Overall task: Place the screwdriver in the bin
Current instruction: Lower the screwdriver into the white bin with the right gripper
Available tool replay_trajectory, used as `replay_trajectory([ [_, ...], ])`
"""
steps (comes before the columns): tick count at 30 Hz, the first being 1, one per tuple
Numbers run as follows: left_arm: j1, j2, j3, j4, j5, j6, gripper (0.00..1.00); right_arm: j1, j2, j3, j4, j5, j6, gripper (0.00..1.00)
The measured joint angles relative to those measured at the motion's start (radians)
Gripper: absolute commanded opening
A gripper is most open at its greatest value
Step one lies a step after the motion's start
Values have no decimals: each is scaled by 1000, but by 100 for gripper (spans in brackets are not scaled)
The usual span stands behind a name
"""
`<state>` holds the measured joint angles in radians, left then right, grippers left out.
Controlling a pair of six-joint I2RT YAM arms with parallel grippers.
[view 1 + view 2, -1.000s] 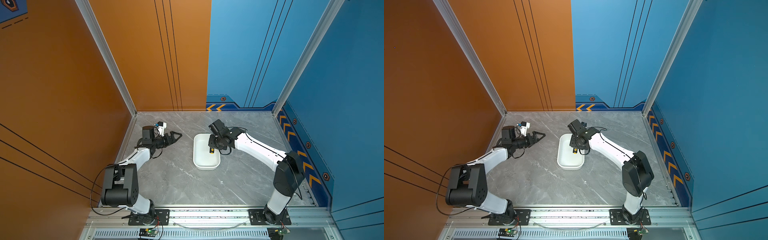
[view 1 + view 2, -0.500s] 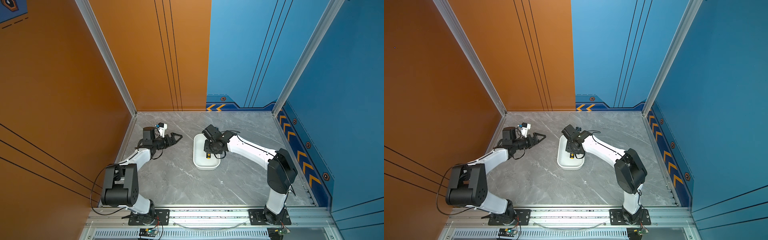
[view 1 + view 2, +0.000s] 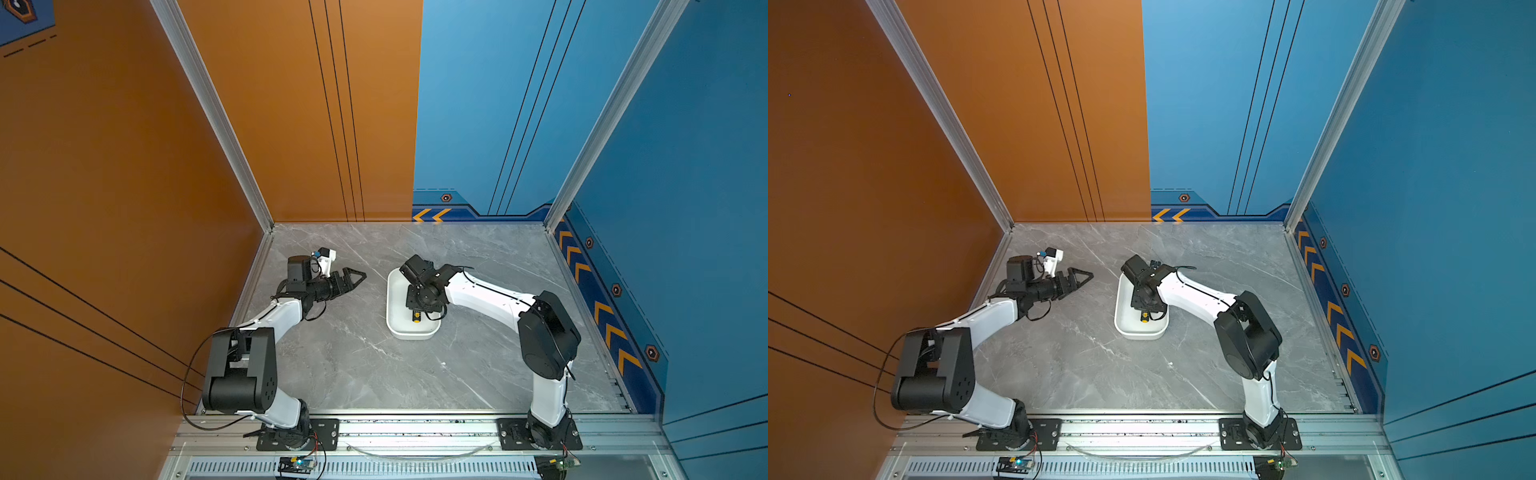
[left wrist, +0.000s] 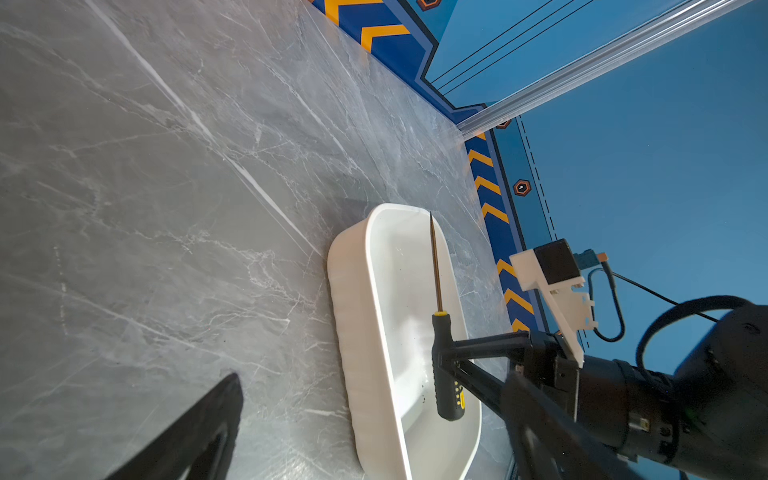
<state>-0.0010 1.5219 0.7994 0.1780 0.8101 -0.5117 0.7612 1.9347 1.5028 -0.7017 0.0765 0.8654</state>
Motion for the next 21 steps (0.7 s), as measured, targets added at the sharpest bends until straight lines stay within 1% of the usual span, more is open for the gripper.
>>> replay_trajectory([
  [7,-13,0,-22,-4,-3,0,98,3,39,0,2,0,0,0],
  [14,-44,0,-32,-5,-7,0,98,6,45,1,6,0,0,0],
  [21,-66,-2,-47,-8,-8,0,98,7,93,15,7,-1,0,0],
])
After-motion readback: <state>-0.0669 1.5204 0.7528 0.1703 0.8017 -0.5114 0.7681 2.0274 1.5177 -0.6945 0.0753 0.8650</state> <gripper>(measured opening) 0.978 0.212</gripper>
